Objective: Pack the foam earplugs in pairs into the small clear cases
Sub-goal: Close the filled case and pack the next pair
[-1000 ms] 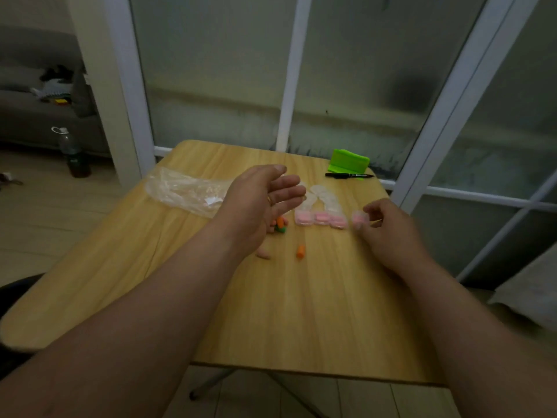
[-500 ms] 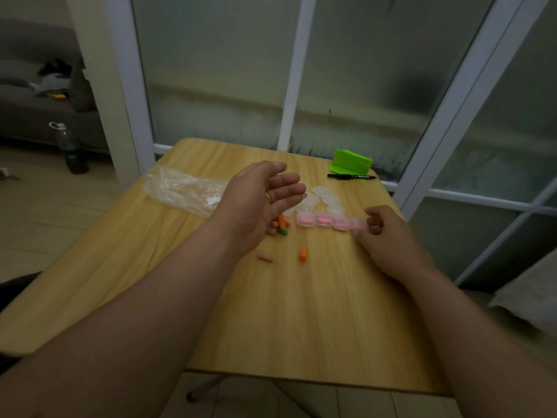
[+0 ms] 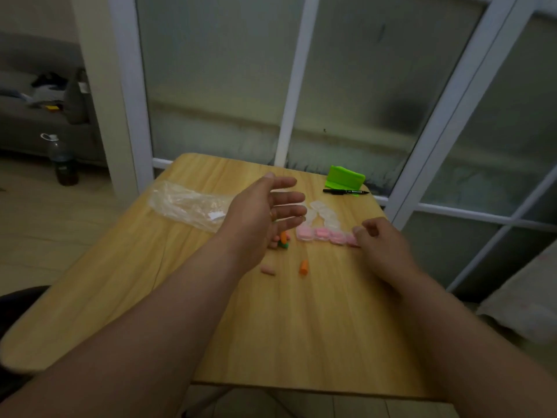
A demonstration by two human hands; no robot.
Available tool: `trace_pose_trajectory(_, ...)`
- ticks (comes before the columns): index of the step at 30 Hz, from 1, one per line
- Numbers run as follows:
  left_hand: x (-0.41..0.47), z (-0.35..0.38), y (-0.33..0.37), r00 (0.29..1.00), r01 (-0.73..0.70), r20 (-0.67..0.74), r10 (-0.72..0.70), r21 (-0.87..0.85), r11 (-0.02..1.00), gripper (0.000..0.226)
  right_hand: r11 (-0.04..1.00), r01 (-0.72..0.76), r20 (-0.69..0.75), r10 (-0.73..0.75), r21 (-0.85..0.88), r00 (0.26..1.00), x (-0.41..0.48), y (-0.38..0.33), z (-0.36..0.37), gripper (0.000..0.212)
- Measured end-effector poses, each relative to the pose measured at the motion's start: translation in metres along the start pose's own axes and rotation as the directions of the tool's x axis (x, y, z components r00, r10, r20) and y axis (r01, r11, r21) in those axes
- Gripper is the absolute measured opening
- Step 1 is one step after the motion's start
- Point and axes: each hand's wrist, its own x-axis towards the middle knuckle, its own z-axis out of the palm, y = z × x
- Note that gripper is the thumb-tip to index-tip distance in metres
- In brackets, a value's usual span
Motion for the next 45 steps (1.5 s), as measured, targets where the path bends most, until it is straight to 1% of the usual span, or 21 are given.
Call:
trace_pose_trajectory(2,0.002,0.0,0.003,1.0,-0.003,-0.008,0.003,-0.022,1.0,0.037,0.995,0.017,0.035,-0.014,-0.096,0.999,0.014,-0.011,0.0,0.05)
trace_pose_trajectory(4,0.004,0.001,0.004,1.0,0.008,-0.017,-0.008,-0.038,0.999,0.038,0.981,0.023,0.056,-0.013,-0.192,0.998,0.03,-0.022,0.0,0.048)
trace_pose_trajectory(7,0.006,-0.001,0.009,1.0,0.008,-0.021,-0.009,-0.044,0.999,0.039,0.956,0.005,0.074,0.018,-0.293,0.997,0.054,-0.033,0.002,0.036)
trace_pose_trajectory(9,0.007,-0.004,0.012,1.0,0.001,-0.02,-0.003,-0.064,0.998,0.038,0.944,-0.012,0.109,0.051,-0.329,0.993,0.067,-0.038,0.003,0.032)
trace_pose_trajectory(11,0.007,-0.006,0.015,1.0,-0.003,-0.023,0.002,-0.07,0.998,0.037,0.924,-0.027,0.139,0.086,-0.38,0.987,0.072,-0.043,0.004,0.036)
trace_pose_trajectory(14,0.006,-0.008,0.018,1.0,-0.012,-0.023,0.011,-0.061,0.998,0.038,0.887,-0.019,0.168,0.109,-0.462,0.98,0.073,-0.052,0.008,0.051)
trace_pose_trajectory(17,0.004,-0.01,0.019,1.0,-0.011,-0.015,0.01,-0.05,0.999,0.038,0.856,-0.024,0.172,0.131,-0.516,0.976,0.071,-0.058,0.015,0.058)
trace_pose_trajectory(21,0.003,-0.012,0.019,1.0,-0.001,-0.008,0.001,-0.038,0.999,0.038,0.841,-0.028,0.174,0.144,-0.54,0.974,0.07,-0.061,0.023,0.046)
trace_pose_trajectory(23,0.003,-0.014,0.02,1.0,0.003,-0.006,-0.004,-0.032,0.999,0.038,0.852,-0.036,0.161,0.14,-0.522,0.977,0.07,-0.063,0.019,0.046)
trace_pose_trajectory(25,0.0,-0.015,0.023,1.0,0.004,-0.005,-0.004,-0.014,1.0,0.037,0.889,-0.026,0.103,0.082,-0.458,0.991,0.066,-0.07,0.008,0.043)
trace_pose_trajectory(26,-0.001,-0.015,0.023,1.0,-0.004,-0.007,0.004,0.006,1.0,0.036,0.923,-0.004,0.06,0.03,-0.384,0.998,0.061,-0.075,0.001,0.036)
trace_pose_trajectory(27,-0.004,-0.016,0.024,1.0,-0.019,-0.013,0.02,0.036,0.999,0.033,0.964,0.017,0.017,-0.014,-0.265,1.0,0.054,-0.082,-0.005,0.027)
trace_pose_trajectory(28,-0.007,-0.017,0.024,0.999,-0.045,-0.023,0.047,0.084,0.995,0.029,0.994,0.038,-0.015,-0.04,-0.1,0.999,0.043,-0.09,-0.009,0.02)
trace_pose_trajectory(29,-0.01,-0.018,0.023,0.996,-0.076,-0.035,0.082,0.149,0.986,0.026,0.995,0.048,-0.015,-0.047,0.091,0.999,0.031,-0.097,-0.01,0.014)
trace_pose_trajectory(31,-0.018,-0.021,0.022,0.987,-0.135,-0.045,0.157,0.32,0.938,0.031,0.912,0.027,0.07,-0.061,0.408,0.996,-0.001,-0.112,-0.008,0.011)
trace_pose_trajectory(33,-0.025,-0.024,0.019,0.983,-0.173,0.017,0.185,0.44,0.881,0.038,0.804,-0.047,0.174,-0.071,0.593,0.982,-0.033,-0.122,-0.001,0.015)
trace_pose_trajectory(35,-0.034,-0.027,0.019,0.982,-0.187,0.115,0.149,0.485,0.854,0.038,0.737,-0.102,0.248,-0.092,0.668,0.964,-0.058,-0.126,0.008,0.018)
trace_pose_trajectory(37,-0.042,-0.032,0.019,0.975,-0.205,0.184,0.122,0.548,0.811,0.035,0.719,-0.132,0.297,-0.108,0.682,0.949,-0.075,-0.127,0.017,0.018)
trace_pose_trajectory(40,-0.058,-0.042,0.021,0.969,-0.239,0.21,0.131,0.659,0.714,0.026,0.66,-0.2,0.366,-0.122,0.724,0.923,-0.089,-0.124,0.025,0.016)
trace_pose_trajectory(42,-0.068,-0.049,0.023,0.969,-0.231,0.228,0.095,0.703,0.672,0.025,0.638,-0.237,0.414,-0.141,0.733,0.899,-0.092,-0.126,0.026,0.015)
trace_pose_trajectory(45,-0.077,-0.058,0.031,0.969,-0.204,0.244,0.033,0.721,0.663,0.028,0.641,-0.257,0.462,-0.172,0.723,0.87,-0.096,-0.133,0.026,0.014)
